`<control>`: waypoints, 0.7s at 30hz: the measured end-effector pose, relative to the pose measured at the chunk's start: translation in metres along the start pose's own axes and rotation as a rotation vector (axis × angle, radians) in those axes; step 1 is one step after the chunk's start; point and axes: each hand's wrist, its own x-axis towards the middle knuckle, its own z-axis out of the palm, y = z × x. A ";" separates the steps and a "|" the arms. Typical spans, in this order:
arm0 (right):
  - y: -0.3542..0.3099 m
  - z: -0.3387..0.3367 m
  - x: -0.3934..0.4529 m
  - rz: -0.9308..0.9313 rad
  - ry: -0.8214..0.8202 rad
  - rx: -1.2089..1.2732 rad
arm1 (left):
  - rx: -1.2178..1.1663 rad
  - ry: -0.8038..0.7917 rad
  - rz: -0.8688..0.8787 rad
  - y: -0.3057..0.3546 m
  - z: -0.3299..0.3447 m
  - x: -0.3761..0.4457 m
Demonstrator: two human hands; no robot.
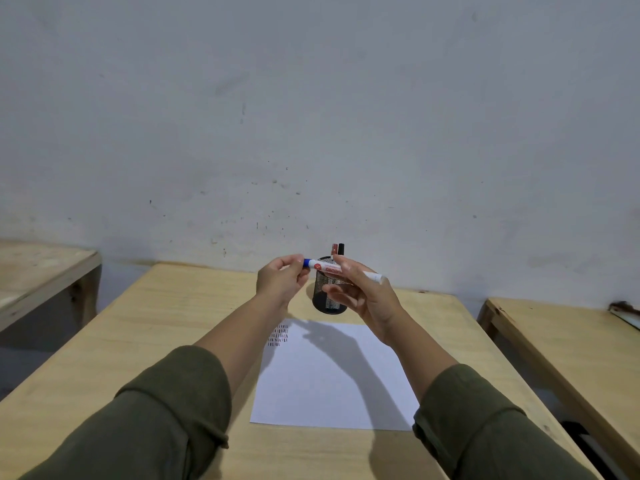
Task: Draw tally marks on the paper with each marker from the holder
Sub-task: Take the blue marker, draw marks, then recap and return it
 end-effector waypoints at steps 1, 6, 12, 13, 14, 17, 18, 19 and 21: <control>-0.001 -0.002 0.000 0.016 -0.005 0.023 | 0.003 0.007 0.013 0.003 -0.001 0.002; -0.002 -0.007 0.009 0.061 -0.009 0.023 | 0.076 -0.035 0.099 0.012 0.004 0.018; 0.001 -0.012 0.038 -0.028 0.061 -0.171 | 0.199 -0.203 0.218 0.016 0.027 0.029; 0.000 -0.014 0.044 -0.056 0.082 -0.217 | 0.235 -0.192 0.238 0.015 0.030 0.035; -0.001 -0.016 0.050 -0.083 0.109 -0.272 | 0.308 -0.164 0.264 0.012 0.031 0.040; -0.007 -0.021 0.067 -0.140 0.216 -0.401 | 0.567 -0.100 0.330 0.002 0.031 0.054; -0.010 -0.022 0.072 -0.152 0.249 -0.427 | 0.636 -0.099 0.346 -0.002 0.030 0.058; -0.013 -0.024 0.078 -0.165 0.273 -0.447 | 0.704 -0.105 0.360 -0.006 0.030 0.063; -0.016 -0.028 0.091 -0.189 0.309 -0.489 | 0.844 -0.130 0.359 -0.013 0.030 0.072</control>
